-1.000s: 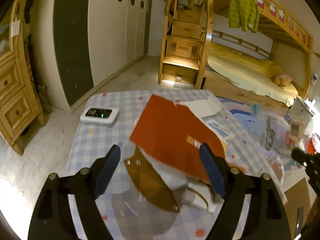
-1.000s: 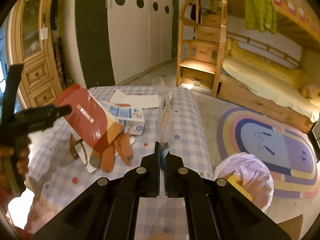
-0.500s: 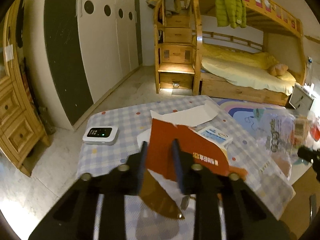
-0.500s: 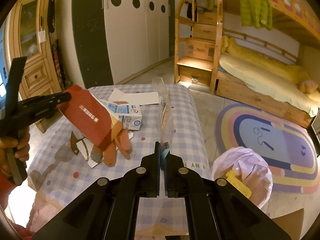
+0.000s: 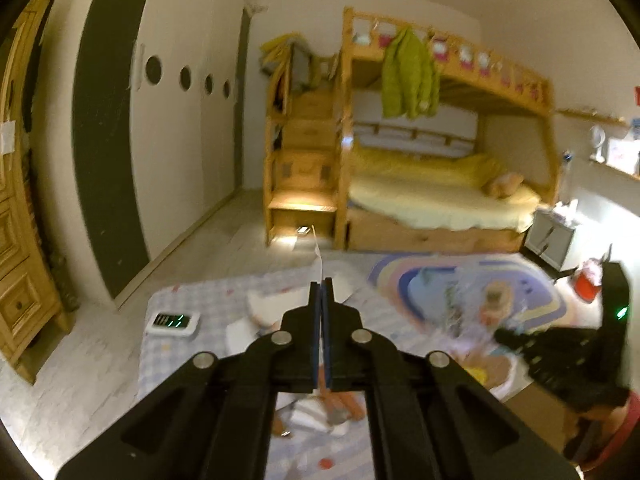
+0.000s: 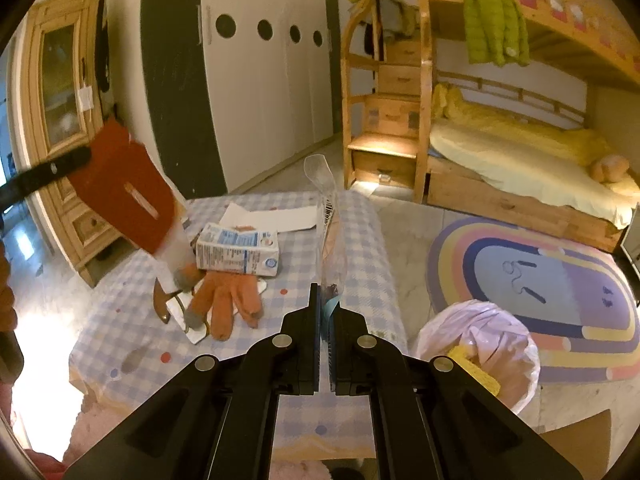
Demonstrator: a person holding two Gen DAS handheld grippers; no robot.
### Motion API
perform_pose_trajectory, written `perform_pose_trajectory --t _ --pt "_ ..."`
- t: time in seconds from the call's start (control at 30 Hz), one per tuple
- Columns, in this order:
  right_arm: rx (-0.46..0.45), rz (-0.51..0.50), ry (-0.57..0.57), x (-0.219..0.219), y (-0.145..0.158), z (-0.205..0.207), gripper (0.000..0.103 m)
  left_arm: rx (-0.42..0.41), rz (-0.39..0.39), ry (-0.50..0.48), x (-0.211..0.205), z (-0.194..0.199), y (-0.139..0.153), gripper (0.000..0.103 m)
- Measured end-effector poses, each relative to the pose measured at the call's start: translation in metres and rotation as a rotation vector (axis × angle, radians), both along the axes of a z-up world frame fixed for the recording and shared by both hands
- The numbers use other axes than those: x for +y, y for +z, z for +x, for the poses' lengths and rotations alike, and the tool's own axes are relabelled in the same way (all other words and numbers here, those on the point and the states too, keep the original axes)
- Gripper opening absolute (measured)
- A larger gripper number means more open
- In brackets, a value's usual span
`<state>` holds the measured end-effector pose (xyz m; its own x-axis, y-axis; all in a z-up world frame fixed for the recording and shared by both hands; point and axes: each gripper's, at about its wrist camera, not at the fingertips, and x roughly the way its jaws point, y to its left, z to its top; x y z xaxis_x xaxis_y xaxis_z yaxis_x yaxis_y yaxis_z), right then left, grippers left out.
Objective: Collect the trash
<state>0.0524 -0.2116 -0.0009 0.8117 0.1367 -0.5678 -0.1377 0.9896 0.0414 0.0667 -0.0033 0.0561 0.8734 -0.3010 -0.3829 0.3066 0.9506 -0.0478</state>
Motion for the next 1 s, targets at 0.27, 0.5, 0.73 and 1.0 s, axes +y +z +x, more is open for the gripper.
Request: perform_pose_trajectory --t 0.27,0.5,0.73,1.0 --pt "0.000 0.005 -0.066 -0.029 0.000 -0.016 0.003 0.029 -0.032 -0.159 -0.050 -0.007 -0.006 0.000" --pt "0.029 0.001 -0.170 -0.069 -0.011 -0.032 0.003 0.078 -0.011 -0.317 -0.121 -0.005 -0.035 0.000" --pt "0.061 -0.052 -0.326 -0.116 -0.023 -0.043 0.003 0.069 0.003 -0.462 -0.194 0.005 -0.051 0.000" --pt "0.175 -0.066 -0.420 -0.160 -0.069 -0.024 0.003 0.155 0.027 -0.505 -0.242 0.033 -0.086 0.000"
